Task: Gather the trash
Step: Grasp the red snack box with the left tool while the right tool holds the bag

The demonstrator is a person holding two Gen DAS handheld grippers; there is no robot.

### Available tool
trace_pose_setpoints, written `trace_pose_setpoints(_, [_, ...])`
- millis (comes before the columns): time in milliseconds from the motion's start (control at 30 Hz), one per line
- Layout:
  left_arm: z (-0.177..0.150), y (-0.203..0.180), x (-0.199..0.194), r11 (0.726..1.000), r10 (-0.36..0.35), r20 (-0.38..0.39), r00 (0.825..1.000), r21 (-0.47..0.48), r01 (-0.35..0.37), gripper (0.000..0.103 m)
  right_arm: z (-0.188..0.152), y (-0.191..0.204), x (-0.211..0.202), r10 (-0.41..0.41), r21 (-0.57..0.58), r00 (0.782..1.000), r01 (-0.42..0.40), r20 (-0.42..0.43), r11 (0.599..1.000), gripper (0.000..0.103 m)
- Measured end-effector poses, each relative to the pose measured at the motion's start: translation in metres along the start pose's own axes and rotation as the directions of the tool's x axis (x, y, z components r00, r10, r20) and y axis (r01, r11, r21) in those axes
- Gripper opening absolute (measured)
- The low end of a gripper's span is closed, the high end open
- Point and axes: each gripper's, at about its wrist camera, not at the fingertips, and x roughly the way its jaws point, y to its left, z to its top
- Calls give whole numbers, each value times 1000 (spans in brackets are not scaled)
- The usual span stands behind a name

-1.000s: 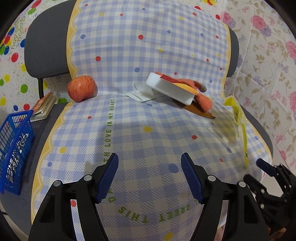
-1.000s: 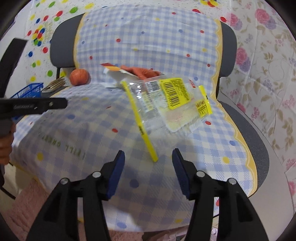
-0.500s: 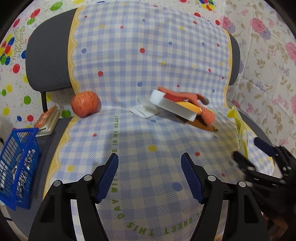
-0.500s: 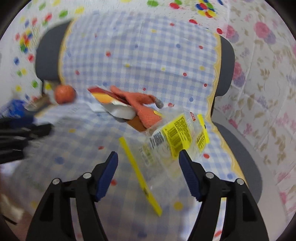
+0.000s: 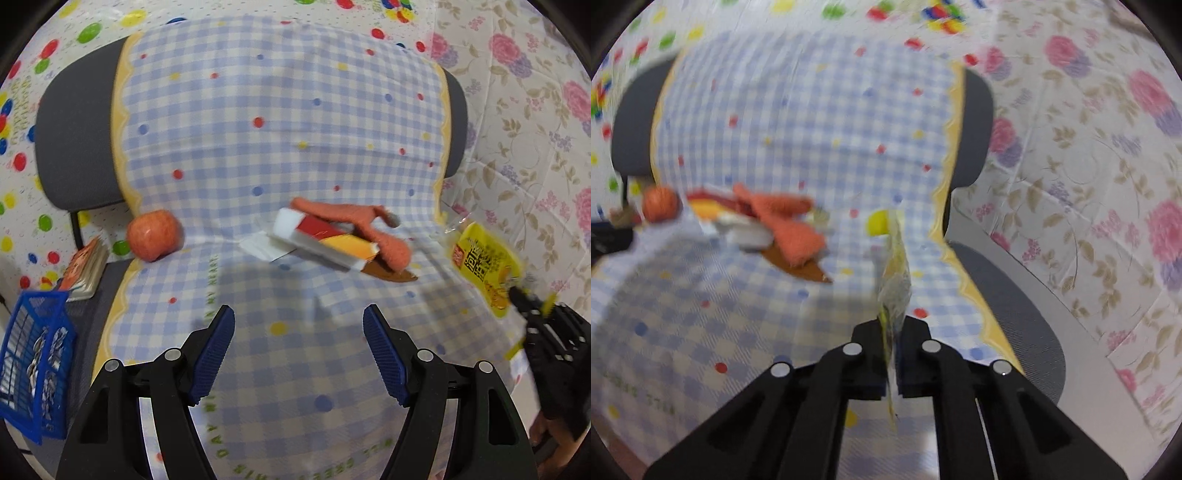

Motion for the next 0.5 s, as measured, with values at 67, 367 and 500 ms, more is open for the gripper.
trace_pose_setpoints(67, [9, -5, 5, 1000, -5, 9, 1000, 5, 5, 72, 4, -15, -12, 46, 49, 998, -48, 41, 998, 3])
trace_pose_setpoints(367, [51, 5, 59, 990, -84, -80, 993, -117, 74, 56, 13, -29, -28, 82, 79, 991, -91, 106, 993, 3])
trace_pose_setpoints(500, [65, 9, 84, 980, -117, -139, 983, -176, 91, 56, 9, -29, -22, 95, 87, 992, -103, 86, 991, 3])
